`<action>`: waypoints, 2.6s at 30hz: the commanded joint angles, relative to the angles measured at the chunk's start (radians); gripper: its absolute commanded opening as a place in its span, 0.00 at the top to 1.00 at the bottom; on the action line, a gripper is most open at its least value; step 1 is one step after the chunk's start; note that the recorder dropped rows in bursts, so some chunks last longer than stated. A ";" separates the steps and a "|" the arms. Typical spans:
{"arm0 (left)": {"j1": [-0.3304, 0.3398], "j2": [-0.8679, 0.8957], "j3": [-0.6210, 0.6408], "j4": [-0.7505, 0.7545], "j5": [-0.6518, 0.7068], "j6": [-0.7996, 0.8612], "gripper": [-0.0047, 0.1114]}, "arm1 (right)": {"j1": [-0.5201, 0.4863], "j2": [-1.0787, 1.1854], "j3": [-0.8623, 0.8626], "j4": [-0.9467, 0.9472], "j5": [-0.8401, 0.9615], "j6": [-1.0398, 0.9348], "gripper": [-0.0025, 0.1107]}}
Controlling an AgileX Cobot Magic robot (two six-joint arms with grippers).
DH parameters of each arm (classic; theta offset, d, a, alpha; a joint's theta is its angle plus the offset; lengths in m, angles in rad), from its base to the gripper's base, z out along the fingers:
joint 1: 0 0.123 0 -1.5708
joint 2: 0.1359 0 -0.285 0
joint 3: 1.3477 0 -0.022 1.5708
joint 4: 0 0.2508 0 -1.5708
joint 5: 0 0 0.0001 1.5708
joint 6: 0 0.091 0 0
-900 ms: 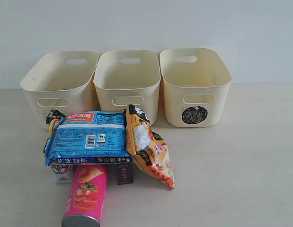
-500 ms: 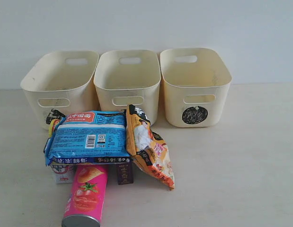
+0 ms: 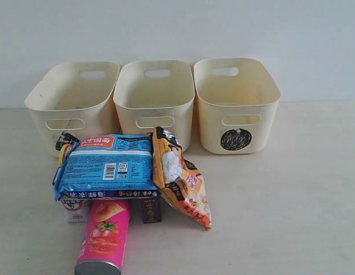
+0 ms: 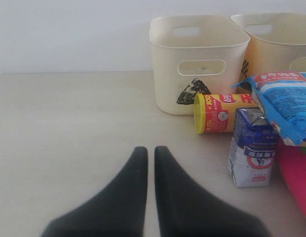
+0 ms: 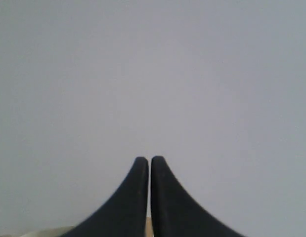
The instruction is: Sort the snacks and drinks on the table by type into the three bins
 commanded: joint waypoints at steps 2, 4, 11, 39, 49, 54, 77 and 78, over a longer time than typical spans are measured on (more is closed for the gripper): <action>-0.004 -0.003 0.003 -0.008 0.001 0.003 0.92 | 0.001 0.208 -0.073 -0.054 -0.173 -0.004 0.98; -0.004 -0.003 0.003 -0.008 0.001 0.003 0.92 | 0.001 0.289 -0.079 -0.056 -0.246 -0.010 0.98; -0.004 -0.003 0.003 -0.008 0.001 0.003 0.92 | 0.001 0.578 -0.086 -0.068 -0.380 -0.066 0.98; -0.004 -0.003 0.003 -0.008 0.001 0.003 0.92 | 0.209 1.294 0.003 -0.031 -0.808 -0.272 0.98; -0.004 -0.003 0.003 -0.008 0.001 0.003 0.92 | 0.553 1.356 0.003 0.251 -0.792 -0.500 0.98; -0.004 -0.003 0.003 -0.008 0.001 0.003 0.92 | 0.650 1.376 -0.024 0.248 -0.743 -0.545 0.98; -0.004 -0.003 0.003 -0.008 0.001 0.003 0.92 | 0.931 1.483 -0.268 0.559 -0.417 -0.897 0.96; -0.004 -0.003 0.003 -0.008 0.001 0.003 0.92 | 0.931 1.483 -0.268 0.553 -0.417 -0.878 0.91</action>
